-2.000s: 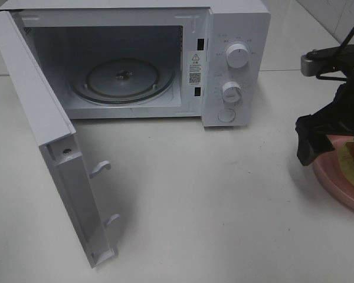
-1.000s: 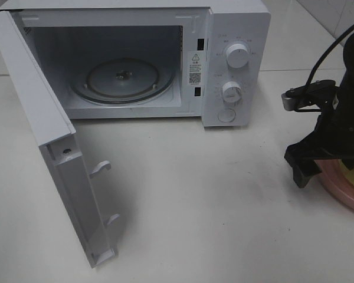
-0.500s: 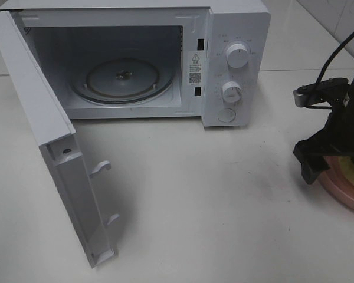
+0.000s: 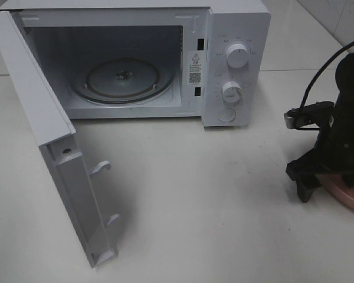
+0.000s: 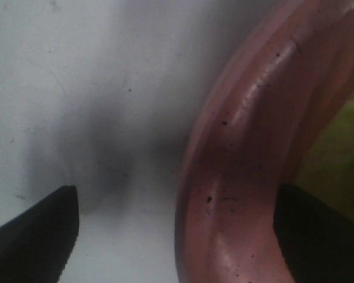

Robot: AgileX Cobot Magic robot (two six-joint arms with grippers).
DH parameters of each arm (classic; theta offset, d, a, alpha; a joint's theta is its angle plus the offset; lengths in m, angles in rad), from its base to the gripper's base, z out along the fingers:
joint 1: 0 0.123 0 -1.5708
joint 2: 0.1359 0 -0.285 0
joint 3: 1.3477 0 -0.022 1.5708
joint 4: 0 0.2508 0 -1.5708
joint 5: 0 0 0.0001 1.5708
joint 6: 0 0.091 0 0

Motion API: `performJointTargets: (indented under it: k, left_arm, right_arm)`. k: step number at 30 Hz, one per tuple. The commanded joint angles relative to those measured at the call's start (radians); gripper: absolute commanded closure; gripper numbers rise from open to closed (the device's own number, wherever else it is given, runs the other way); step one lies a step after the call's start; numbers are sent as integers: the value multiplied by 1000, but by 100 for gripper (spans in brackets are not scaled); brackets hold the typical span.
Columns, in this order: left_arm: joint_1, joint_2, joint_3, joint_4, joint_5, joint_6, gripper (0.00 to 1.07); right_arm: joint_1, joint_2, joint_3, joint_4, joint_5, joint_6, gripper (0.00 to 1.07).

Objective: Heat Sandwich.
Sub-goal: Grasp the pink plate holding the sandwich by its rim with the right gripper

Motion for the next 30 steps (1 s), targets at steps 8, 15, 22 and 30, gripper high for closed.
performJointTargets:
  k: [8,15,22,30]
  left_arm:
    - [1,-26,2,1,-6,-7,7]
    - [1,-26,2,1,-6,-7,7]
    - [1,-26,2,1,-6,-7,7]
    - [1,-26,2,1,-6,-7,7]
  right_arm:
    - [-4,7,-6,-4,-3,3,45]
    - [-4,7,-6,-47,1,78,91]
    - [-3,7,-6,-55,3,84,107]
    - [-1,7,-6,-75,24,98,107]
